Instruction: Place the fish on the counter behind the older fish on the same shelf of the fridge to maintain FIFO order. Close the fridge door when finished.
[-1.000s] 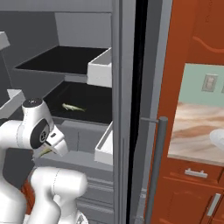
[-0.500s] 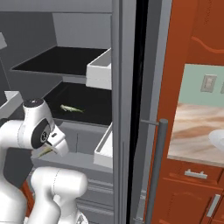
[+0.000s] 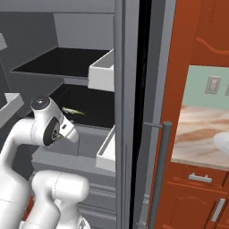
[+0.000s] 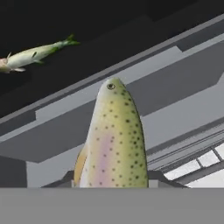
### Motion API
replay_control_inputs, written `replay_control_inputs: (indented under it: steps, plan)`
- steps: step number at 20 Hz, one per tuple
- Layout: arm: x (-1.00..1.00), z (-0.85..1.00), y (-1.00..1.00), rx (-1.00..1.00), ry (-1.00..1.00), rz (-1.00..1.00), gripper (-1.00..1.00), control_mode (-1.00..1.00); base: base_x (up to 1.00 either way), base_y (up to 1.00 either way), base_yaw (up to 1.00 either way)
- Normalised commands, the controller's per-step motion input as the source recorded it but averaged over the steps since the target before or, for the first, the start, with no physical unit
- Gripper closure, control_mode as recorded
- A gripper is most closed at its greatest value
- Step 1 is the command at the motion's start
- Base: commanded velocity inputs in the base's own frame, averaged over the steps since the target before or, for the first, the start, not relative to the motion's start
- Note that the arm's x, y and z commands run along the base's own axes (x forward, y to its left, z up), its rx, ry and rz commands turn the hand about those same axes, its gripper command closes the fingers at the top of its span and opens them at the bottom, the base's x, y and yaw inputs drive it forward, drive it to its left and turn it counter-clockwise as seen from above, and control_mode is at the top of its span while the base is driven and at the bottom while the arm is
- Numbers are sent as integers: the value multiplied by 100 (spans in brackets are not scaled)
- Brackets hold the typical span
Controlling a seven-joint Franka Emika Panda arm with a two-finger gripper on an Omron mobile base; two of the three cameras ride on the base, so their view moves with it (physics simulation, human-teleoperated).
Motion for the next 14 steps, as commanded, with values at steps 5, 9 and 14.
replay_control_inputs:
  steps: [5,9,14]
  plan:
    - [74,47,0,-2,-25,-9,100,-100,0,0,0]
    - [55,12,-5,-1,-30,-11,100,-100,0,0,0]
    - [50,0,-28,0,-24,-6,100,-100,0,0,0]
